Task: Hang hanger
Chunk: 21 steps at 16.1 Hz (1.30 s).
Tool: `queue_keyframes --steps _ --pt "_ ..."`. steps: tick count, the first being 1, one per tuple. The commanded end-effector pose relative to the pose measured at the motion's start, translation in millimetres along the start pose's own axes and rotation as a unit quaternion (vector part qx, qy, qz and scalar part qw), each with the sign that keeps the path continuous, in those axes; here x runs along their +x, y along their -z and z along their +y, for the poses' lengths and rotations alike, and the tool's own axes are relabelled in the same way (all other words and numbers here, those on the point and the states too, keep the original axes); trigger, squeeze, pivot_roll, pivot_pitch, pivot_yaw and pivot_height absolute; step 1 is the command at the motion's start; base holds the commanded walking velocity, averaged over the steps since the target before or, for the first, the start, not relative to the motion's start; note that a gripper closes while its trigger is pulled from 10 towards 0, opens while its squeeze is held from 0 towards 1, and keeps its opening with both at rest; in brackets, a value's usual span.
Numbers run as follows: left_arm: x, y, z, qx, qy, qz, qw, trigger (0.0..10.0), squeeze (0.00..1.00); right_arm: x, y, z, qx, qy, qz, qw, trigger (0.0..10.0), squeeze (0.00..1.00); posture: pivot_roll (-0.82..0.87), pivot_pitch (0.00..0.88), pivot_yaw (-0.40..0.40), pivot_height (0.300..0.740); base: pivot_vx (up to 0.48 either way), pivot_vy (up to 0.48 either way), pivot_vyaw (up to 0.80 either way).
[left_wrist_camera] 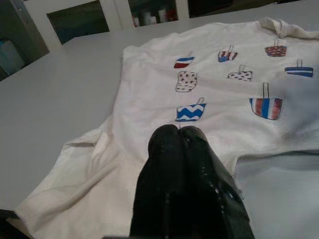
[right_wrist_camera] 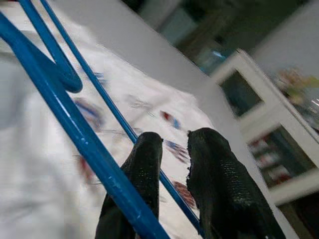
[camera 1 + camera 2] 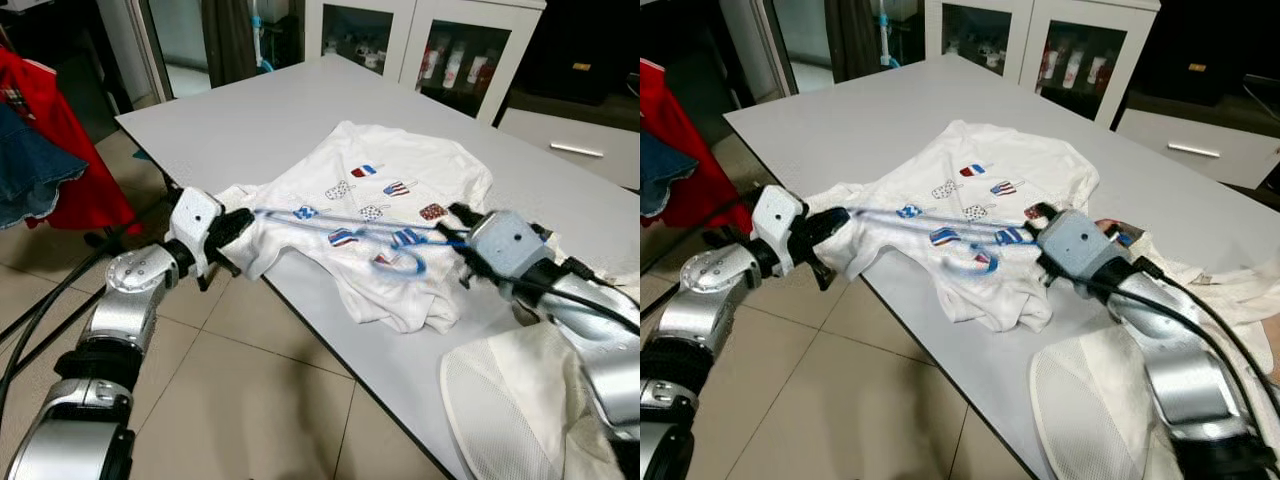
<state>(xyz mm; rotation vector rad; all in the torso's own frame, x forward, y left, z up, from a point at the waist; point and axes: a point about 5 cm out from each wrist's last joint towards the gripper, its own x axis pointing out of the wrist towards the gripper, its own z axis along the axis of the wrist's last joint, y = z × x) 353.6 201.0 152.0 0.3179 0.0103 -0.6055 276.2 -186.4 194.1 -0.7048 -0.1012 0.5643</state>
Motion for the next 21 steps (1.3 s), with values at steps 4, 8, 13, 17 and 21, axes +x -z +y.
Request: queue_keyframes --steps 4,8,13,17,21 --pt "3.5 11.3 -12.6 -0.006 0.029 0.033 0.999 0.0 0.00 -4.6 0.0 11.5 -0.004 -0.045 0.009 0.999 10.0 0.00 0.04 0.073 0.003 0.740 0.000 0.000 0.00" --pt "0.6 28.8 -20.6 -0.013 -0.010 0.032 0.999 10.0 1.00 -4.9 19.4 -12.4 -0.002 0.047 0.070 0.996 10.0 0.00 0.03 0.076 0.001 0.740 0.000 0.000 0.00" --pt "1.6 37.6 -27.8 -0.095 -0.106 -0.008 0.990 10.0 0.00 -5.8 36.3 -35.9 0.050 0.166 0.111 0.979 10.0 0.00 0.05 0.076 -0.009 0.740 0.000 0.000 0.00" --pt "-3.7 49.7 -33.3 -0.199 -0.162 -0.033 0.966 10.0 0.00 4.2 37.6 -30.1 0.083 0.196 0.107 0.971 10.0 0.00 0.05 0.077 -0.006 0.740 0.000 0.000 0.00" --pt "-10.2 51.0 -40.0 -0.123 -0.144 -0.030 0.982 10.0 1.00 8.5 36.9 -26.7 0.088 0.195 0.104 0.971 10.0 0.00 0.06 0.082 -0.008 0.740 0.000 0.000 0.00"
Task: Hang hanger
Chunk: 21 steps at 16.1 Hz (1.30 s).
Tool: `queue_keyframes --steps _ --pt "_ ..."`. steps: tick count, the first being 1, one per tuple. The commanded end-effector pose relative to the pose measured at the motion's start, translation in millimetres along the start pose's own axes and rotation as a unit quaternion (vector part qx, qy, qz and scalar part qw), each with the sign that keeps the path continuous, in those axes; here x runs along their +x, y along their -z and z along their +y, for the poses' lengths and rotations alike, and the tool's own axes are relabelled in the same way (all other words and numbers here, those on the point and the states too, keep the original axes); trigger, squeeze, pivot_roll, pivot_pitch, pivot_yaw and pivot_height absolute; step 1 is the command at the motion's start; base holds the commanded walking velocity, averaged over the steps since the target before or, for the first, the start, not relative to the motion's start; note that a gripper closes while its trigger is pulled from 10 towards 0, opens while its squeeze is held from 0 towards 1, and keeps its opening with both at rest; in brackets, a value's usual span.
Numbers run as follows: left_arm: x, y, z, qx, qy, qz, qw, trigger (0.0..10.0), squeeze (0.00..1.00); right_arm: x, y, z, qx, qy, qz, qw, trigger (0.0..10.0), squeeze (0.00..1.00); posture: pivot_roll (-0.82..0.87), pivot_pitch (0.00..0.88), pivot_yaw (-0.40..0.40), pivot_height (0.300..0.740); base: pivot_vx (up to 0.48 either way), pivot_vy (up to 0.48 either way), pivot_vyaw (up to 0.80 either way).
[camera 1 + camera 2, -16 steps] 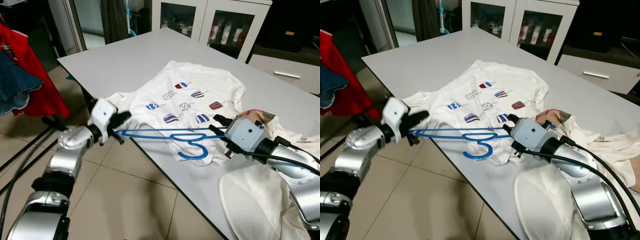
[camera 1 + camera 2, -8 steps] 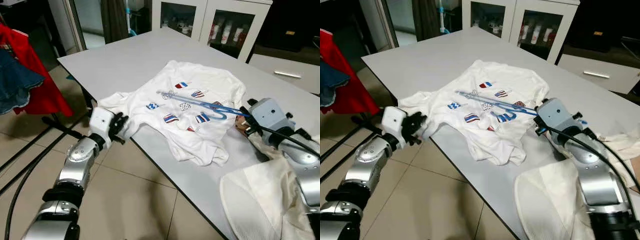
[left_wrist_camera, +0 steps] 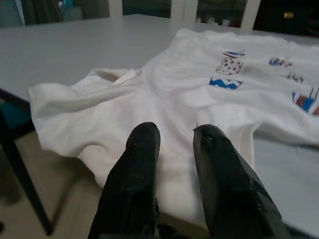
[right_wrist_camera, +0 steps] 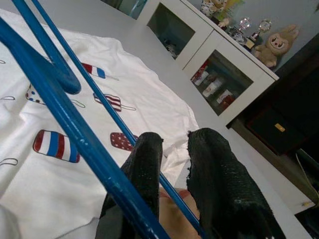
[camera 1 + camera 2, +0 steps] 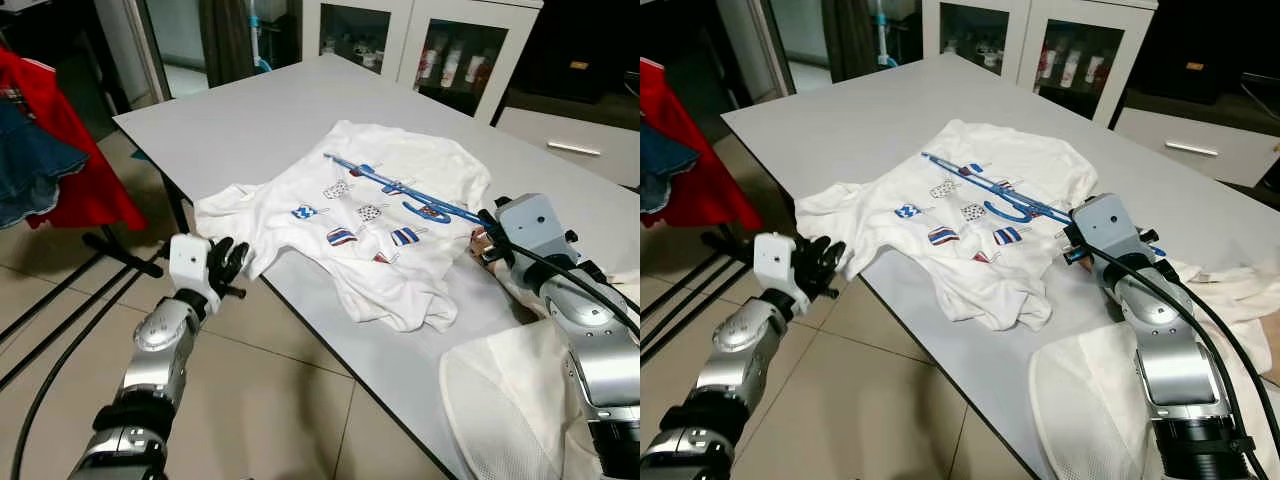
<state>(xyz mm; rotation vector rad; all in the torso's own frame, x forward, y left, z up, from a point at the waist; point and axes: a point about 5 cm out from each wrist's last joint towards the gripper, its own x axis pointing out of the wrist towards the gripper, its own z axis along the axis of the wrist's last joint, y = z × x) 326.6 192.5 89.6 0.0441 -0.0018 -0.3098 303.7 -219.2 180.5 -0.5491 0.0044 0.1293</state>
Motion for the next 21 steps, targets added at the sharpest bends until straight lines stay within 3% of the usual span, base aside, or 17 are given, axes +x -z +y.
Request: queue_keyframes --steps 1,3,6,8,10,12,13,14,19,21 --pt "-0.5 -3.4 -5.9 0.040 0.025 -0.008 0.999 10.0 1.00 3.0 -1.7 -1.5 0.001 0.005 0.001 1.000 10.0 0.00 0.06 0.082 -0.010 0.740 0.000 0.000 0.00" --pt "-0.8 -4.1 -13.1 0.060 0.053 -0.009 0.997 10.0 1.00 4.8 -2.7 0.3 0.001 0.005 -0.002 1.000 10.0 0.00 0.06 0.081 -0.012 0.740 0.000 0.000 0.00" --pt "0.2 -4.4 -16.2 0.057 0.060 -0.015 0.996 10.0 1.00 5.5 -3.7 1.5 0.000 0.003 -0.005 1.000 10.0 0.00 0.06 0.080 -0.013 0.740 0.000 0.000 0.00" --pt "2.1 -3.9 -14.6 0.041 0.054 -0.010 0.998 10.0 1.00 5.9 -4.5 0.3 -0.001 0.004 -0.007 1.000 10.0 0.00 0.06 0.075 -0.012 0.740 0.000 0.000 0.00" --pt "6.3 -3.6 -11.3 -0.001 0.062 0.006 0.998 10.0 1.00 5.8 -4.5 -0.3 -0.003 0.004 -0.007 1.000 10.0 0.00 0.05 0.076 -0.013 0.740 0.000 0.000 0.00" --pt "9.1 -5.1 -11.9 0.001 0.079 0.014 0.997 10.0 1.00 5.1 -4.8 -0.3 -0.003 0.004 -0.008 1.000 10.0 0.00 0.05 0.076 -0.013 0.740 0.000 0.000 0.00" --pt "10.2 -4.4 -12.3 -0.002 0.085 0.021 0.996 10.0 0.13 4.9 -4.9 -0.4 -0.003 0.004 -0.008 1.000 10.0 0.00 0.05 0.077 -0.012 0.740 0.000 0.000 0.00" --pt "12.4 -4.2 -12.1 0.001 0.085 0.029 0.996 10.0 0.00 5.0 -4.9 -0.8 -0.003 0.005 -0.008 1.000 10.0 0.00 0.05 0.077 -0.014 0.740 0.000 0.000 0.00" --pt "18.1 -3.0 -12.9 0.008 0.094 0.056 0.994 10.0 0.00 4.4 -5.5 -0.5 -0.002 0.005 -0.010 1.000 10.0 0.00 0.04 0.079 -0.015 0.740 0.000 0.000 0.00" --pt "17.4 5.4 -15.3 0.009 0.118 0.097 0.988 10.0 0.00 4.4 -5.5 -0.6 -0.001 0.006 -0.010 1.000 10.0 0.00 0.04 0.079 -0.014 0.740 0.000 0.000 0.00"
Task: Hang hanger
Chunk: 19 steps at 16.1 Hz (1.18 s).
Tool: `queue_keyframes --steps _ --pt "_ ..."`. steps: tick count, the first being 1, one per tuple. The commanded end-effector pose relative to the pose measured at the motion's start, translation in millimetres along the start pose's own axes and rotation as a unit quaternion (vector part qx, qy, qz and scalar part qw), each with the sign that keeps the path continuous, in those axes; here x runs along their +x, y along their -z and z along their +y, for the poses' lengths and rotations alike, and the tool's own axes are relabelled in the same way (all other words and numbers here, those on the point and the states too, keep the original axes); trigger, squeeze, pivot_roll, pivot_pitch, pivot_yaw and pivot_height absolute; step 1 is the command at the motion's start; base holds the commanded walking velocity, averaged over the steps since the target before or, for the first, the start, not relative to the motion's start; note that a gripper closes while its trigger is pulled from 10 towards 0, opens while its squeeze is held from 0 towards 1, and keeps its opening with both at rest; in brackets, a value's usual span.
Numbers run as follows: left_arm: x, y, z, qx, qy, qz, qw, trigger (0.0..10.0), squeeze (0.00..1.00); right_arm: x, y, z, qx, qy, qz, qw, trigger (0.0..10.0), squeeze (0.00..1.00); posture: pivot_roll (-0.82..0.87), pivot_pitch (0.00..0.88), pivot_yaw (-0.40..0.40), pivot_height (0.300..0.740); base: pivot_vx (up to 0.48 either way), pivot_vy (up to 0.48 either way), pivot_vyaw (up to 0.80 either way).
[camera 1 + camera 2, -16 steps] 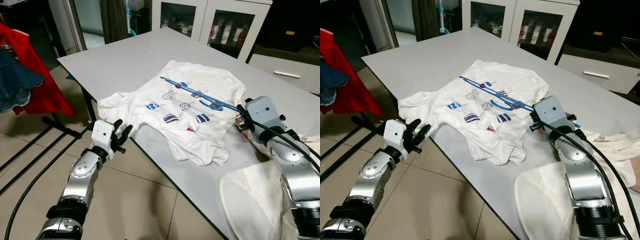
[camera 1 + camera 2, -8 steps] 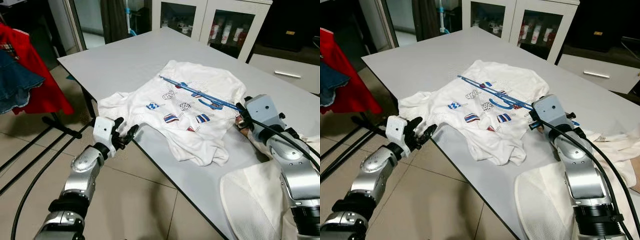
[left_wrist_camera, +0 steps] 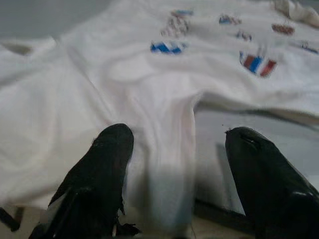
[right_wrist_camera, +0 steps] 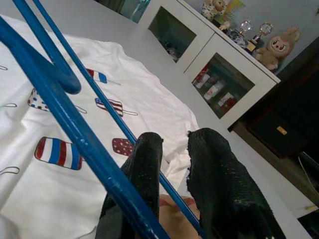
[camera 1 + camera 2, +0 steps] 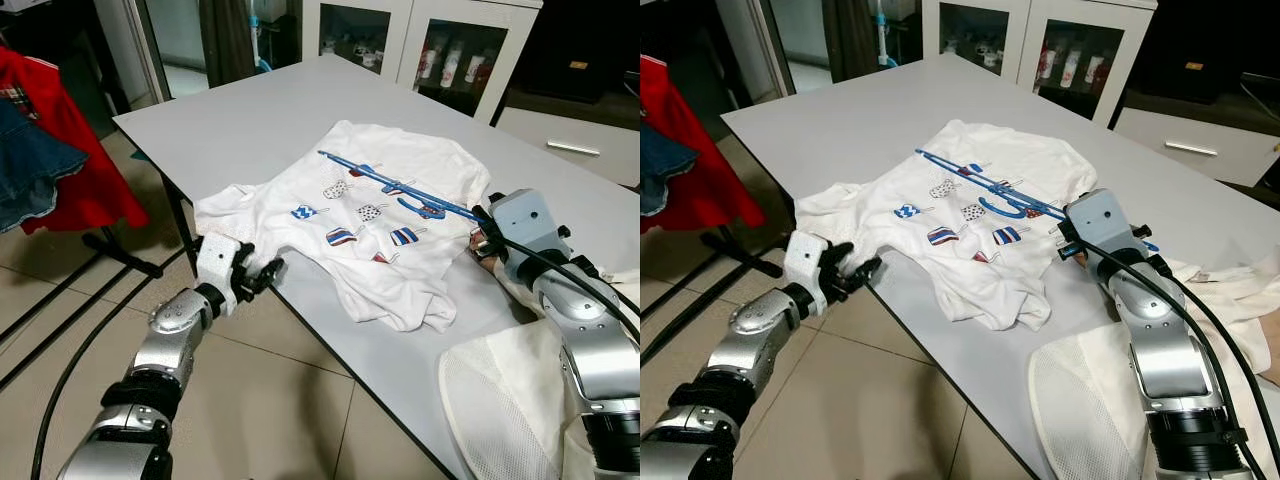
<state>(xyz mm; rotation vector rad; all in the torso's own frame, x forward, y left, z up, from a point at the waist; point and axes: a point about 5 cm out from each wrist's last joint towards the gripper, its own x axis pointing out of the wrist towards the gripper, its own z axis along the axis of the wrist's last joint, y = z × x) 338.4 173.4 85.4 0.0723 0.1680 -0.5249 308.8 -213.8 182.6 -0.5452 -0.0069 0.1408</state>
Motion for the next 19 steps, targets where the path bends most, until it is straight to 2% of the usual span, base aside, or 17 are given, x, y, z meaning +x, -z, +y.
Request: queue_keyframes --steps 1,4,6,7,9,13,19 --pt "1.4 3.1 -1.6 0.000 0.015 0.022 1.000 10.0 0.00 -0.9 -1.2 -3.3 -0.002 0.010 -0.003 1.000 10.0 0.00 0.04 0.079 -0.015 0.740 0.000 0.000 0.00" --pt "1.9 5.6 0.1 0.005 0.013 0.048 0.999 10.0 0.00 -0.4 -2.3 -2.8 -0.001 0.011 -0.005 1.000 10.0 0.00 0.04 0.076 -0.014 0.740 0.000 0.000 0.00" --pt "1.9 7.8 3.1 -0.013 0.003 0.065 0.998 10.0 0.00 0.0 -2.6 -2.8 0.000 0.013 -0.007 1.000 10.0 0.00 0.04 0.074 -0.011 0.740 0.000 0.000 0.00" --pt "2.1 7.2 4.0 -0.028 0.004 0.068 0.997 8.5 0.00 0.1 -2.9 -2.6 0.000 0.014 -0.008 1.000 10.0 0.00 0.04 0.073 -0.010 0.740 0.000 0.000 0.00" --pt "1.9 7.9 3.4 -0.031 0.013 0.076 0.997 0.0 0.00 -0.2 -3.1 -2.3 0.001 0.014 -0.008 1.000 10.0 0.00 0.04 0.073 -0.009 0.740 0.000 0.000 0.00" --pt "0.2 15.7 -5.9 -0.023 0.058 0.117 0.991 0.0 0.00 -1.5 -3.5 -5.7 0.001 0.018 -0.009 1.000 10.0 0.00 0.04 0.078 -0.010 0.740 0.000 0.000 0.00" --pt "-1.7 8.3 -5.7 0.005 0.072 0.106 0.992 0.0 0.00 -2.6 -4.3 -5.3 0.000 0.014 -0.010 1.000 10.0 0.00 0.04 0.083 -0.014 0.740 0.000 0.000 0.00"
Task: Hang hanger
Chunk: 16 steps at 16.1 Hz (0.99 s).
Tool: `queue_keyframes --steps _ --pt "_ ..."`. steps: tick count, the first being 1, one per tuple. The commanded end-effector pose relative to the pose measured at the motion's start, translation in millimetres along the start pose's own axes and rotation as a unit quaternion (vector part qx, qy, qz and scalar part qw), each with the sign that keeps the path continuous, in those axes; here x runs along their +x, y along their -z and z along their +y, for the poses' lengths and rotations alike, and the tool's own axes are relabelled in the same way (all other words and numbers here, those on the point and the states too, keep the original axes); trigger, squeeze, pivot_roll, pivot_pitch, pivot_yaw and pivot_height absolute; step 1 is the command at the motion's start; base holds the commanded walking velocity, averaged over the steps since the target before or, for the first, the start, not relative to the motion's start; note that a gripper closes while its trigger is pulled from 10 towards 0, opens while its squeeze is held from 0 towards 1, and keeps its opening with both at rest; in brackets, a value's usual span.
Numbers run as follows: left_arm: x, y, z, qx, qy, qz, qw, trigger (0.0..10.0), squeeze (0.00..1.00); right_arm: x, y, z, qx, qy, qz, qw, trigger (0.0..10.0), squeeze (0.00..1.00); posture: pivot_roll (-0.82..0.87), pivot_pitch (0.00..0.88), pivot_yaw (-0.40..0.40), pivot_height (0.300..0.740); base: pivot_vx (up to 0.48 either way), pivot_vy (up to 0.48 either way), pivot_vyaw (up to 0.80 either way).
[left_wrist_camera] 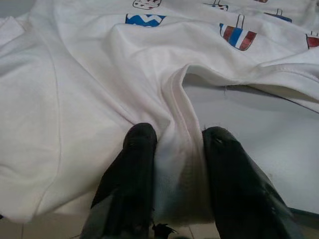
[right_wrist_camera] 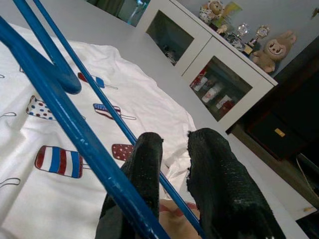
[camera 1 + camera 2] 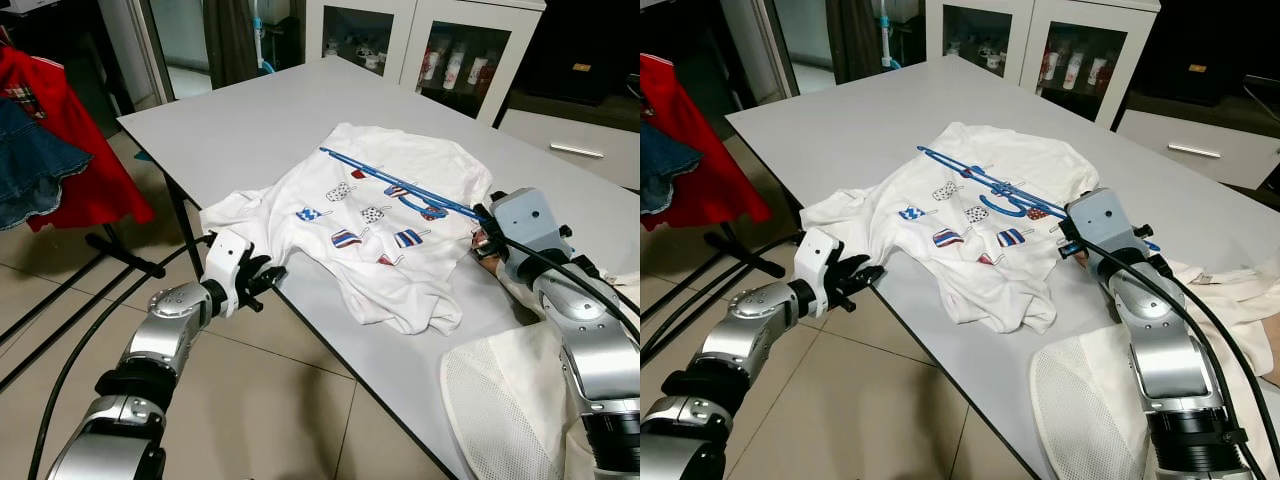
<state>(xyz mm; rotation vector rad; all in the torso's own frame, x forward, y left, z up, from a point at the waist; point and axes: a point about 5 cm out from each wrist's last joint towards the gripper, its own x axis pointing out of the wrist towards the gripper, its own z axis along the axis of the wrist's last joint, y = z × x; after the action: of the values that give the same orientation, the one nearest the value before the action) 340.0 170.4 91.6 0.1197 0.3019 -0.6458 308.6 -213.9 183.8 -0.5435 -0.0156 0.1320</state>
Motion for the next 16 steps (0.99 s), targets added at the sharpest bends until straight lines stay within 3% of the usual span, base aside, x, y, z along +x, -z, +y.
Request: queue_keyframes --steps 1,7,11,13,15,16 --pt "-2.5 10.1 -1.3 0.007 0.005 0.026 1.000 0.0 0.00 -4.0 -2.8 -3.8 -0.005 -0.005 -0.009 1.000 10.0 0.00 0.04 0.083 -0.013 0.740 0.000 0.000 0.00" --pt "-9.8 -26.6 21.1 0.033 -0.041 -0.056 0.997 0.0 0.00 -18.0 -23.2 -11.5 -0.040 -0.073 -0.054 0.995 10.0 0.00 0.03 0.085 -0.006 0.740 0.000 0.000 0.00" --pt "-11.4 -33.0 25.6 0.029 -0.045 -0.074 0.996 0.0 0.00 -30.9 -23.1 -8.9 -0.063 -0.127 -0.055 0.988 10.0 0.00 0.03 0.084 0.001 0.740 0.000 0.000 0.00" --pt "-8.4 -24.2 19.5 0.028 -0.023 -0.049 0.998 0.0 0.00 -33.3 -23.0 -1.1 -0.066 -0.152 -0.057 0.984 10.0 0.00 0.03 0.083 0.002 0.740 0.000 0.000 0.00" --pt "-6.6 -17.2 17.2 0.030 -0.043 -0.037 0.998 0.0 0.00 -31.6 -17.9 0.0 -0.068 -0.144 -0.048 0.986 10.0 0.00 0.03 0.085 0.005 0.740 0.000 0.000 0.00" --pt "-6.2 -14.8 16.7 0.037 -0.071 -0.047 0.996 10.0 0.00 -28.8 -14.9 -3.2 -0.050 -0.119 -0.042 0.991 10.0 0.00 0.04 0.086 0.004 0.740 0.000 0.000 0.00"
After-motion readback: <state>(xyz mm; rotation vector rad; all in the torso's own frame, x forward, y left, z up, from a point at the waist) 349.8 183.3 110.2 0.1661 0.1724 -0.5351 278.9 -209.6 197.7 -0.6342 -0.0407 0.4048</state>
